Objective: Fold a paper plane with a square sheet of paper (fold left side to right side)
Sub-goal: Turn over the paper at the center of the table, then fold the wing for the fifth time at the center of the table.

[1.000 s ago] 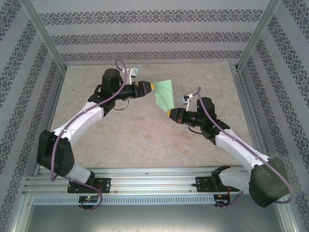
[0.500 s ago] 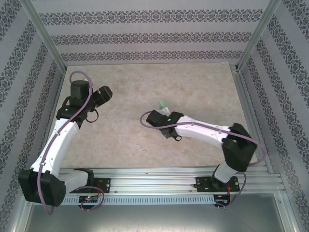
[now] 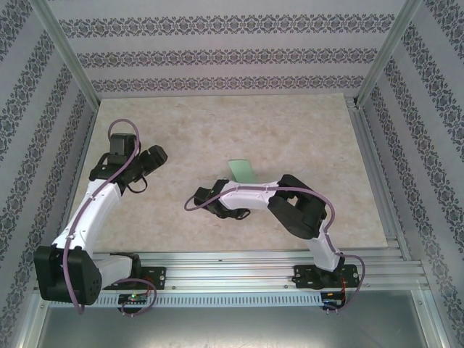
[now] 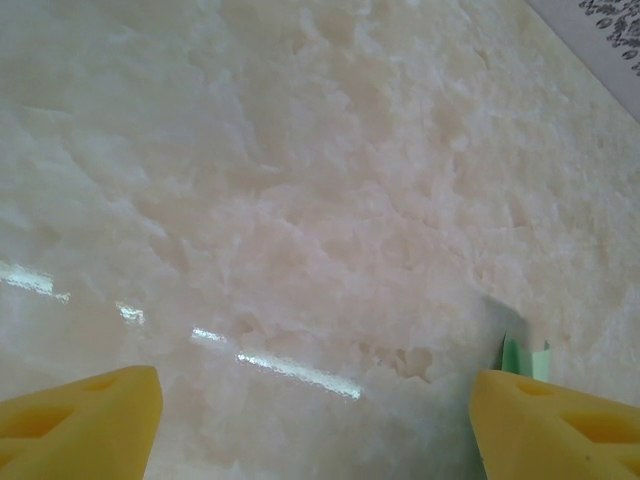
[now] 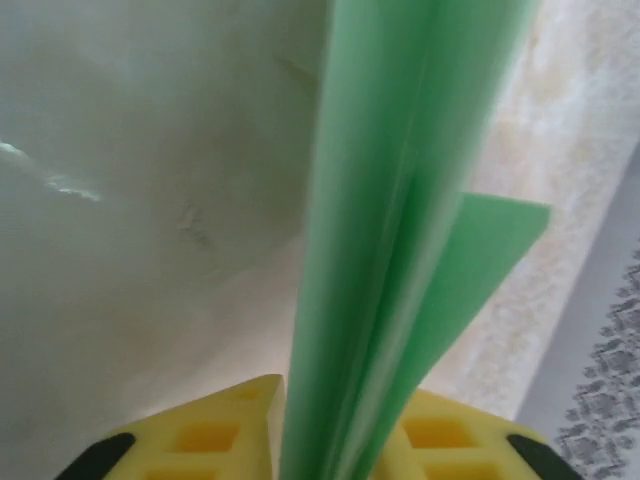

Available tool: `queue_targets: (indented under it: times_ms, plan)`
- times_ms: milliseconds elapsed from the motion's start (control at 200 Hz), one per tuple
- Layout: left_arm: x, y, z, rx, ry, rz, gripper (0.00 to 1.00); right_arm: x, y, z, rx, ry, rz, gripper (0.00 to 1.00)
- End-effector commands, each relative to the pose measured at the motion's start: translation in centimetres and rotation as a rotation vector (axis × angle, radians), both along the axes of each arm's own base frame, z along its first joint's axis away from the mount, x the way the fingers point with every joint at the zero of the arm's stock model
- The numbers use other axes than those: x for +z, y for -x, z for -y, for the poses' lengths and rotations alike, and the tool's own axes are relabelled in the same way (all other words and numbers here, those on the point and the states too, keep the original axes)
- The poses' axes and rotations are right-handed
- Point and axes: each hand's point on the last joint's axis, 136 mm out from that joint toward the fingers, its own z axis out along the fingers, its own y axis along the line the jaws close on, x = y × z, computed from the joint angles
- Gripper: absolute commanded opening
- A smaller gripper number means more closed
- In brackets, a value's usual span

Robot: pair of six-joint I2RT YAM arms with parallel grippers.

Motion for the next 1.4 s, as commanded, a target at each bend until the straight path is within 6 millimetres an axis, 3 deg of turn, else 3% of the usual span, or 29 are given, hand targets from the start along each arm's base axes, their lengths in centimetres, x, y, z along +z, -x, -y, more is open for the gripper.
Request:
queue_targets:
  times_ms: [0,120,250,385,500,624,829,954,1059,1239,1394]
  plan:
    - [-0.8,-0.3,1.3,-0.068,0.059,0.004,0.82,1.3,1.7,-3.8,0.042,-0.242,-0.058,0.44]
    - [-1.5,-0.6,3.4,-0.160,0.150,0.017,0.82,4.5,3.1,-5.7,0.060,-0.480,-0.082,0.60]
    - [-2.5,-0.8,6.6,-0.272,0.266,0.023,0.82,9.0,3.0,-5.1,0.054,-0.660,-0.031,0.73]
    - [-3.4,-0.9,11.5,-0.402,0.357,0.013,0.82,13.1,1.3,-3.4,0.013,-0.889,0.034,0.80]
    - [-4.4,-1.1,16.1,-0.495,0.356,-0.010,0.81,15.3,-0.6,-1.5,-0.060,-1.159,0.082,0.85]
    - [-5.9,-1.7,20.5,-0.570,0.349,-0.040,0.78,16.2,-2.5,1.5,-0.178,-1.426,0.151,0.88]
    - [-9.4,-3.5,25.6,-0.626,0.359,-0.113,0.69,13.7,-3.9,5.3,-0.310,-1.649,0.114,0.89]
    - [-11.6,-4.4,26.9,-0.630,0.364,-0.154,0.62,11.2,-4.1,6.8,-0.377,-1.662,0.050,0.87]
    - [-13.0,-4.4,27.2,-0.632,0.369,-0.181,0.49,9.7,-4.4,7.6,-0.393,-1.655,0.024,0.86]
    - [-12.4,-4.1,27.5,-0.669,0.396,-0.153,0.20,7.8,-5.1,7.3,-0.376,-1.669,-0.075,0.75]
    - [-11.5,-3.3,27.4,-0.728,0.391,-0.126,0.07,6.5,-6.4,6.4,-0.337,-1.657,-0.149,0.70]
